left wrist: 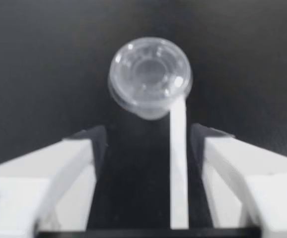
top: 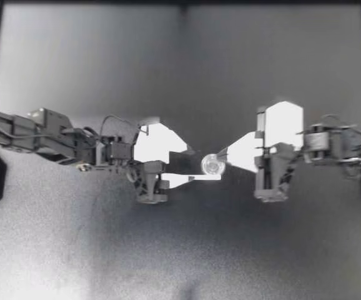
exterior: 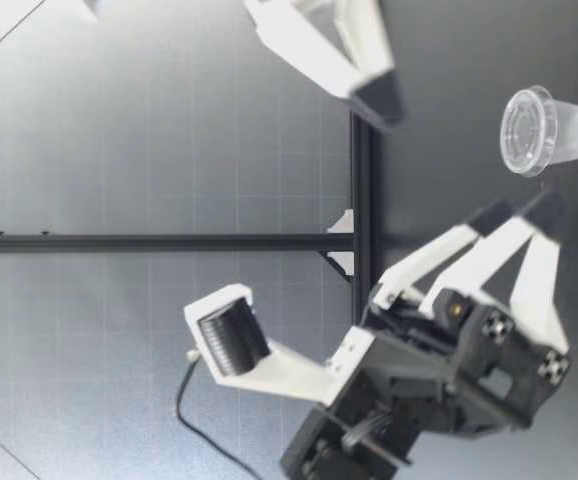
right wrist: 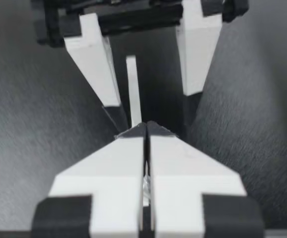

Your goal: Pick up the plastic cup and open its lid.

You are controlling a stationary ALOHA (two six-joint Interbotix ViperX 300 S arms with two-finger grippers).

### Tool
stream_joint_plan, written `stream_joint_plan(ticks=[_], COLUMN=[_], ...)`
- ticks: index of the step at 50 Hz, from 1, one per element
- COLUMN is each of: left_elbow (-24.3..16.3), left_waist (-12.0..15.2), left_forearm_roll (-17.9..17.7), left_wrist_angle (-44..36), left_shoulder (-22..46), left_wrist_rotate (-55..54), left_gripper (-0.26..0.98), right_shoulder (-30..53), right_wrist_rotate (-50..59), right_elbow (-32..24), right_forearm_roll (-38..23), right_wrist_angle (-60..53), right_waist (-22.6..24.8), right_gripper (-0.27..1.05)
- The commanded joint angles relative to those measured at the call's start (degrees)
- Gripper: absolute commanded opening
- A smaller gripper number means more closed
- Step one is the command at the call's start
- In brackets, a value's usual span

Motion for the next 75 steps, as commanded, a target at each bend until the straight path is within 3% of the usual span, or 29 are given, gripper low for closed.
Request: stream_joint_plan(ticks=[1,29,75], left_elbow=[-1.4,-4.6,-6.6], left_waist=[-0.3,-0.4,-0.4], left_forearm_roll=[0.1,0.0,0.0], left_wrist_angle=[-1.8,-3.4,-1.8], left_shoulder=[0.0,4.4,4.5], left_wrist_rotate=[-0.1,-0.4,-0.5], left_gripper=[0.59,0.58,0.56], right_shoulder=[1.3,4.8,9.5], right_wrist_rotate=[0.1,0.3,0.5], right_elbow=[-2.3,-1.3,-3.2], right_forearm_roll=[-0.2,-0.3,-0.3], right_wrist_angle=[1.4,2.8,4.7], right_waist=[-0.4,-0.8,-1.0], right_gripper=[-0.18,-0.18,-0.18])
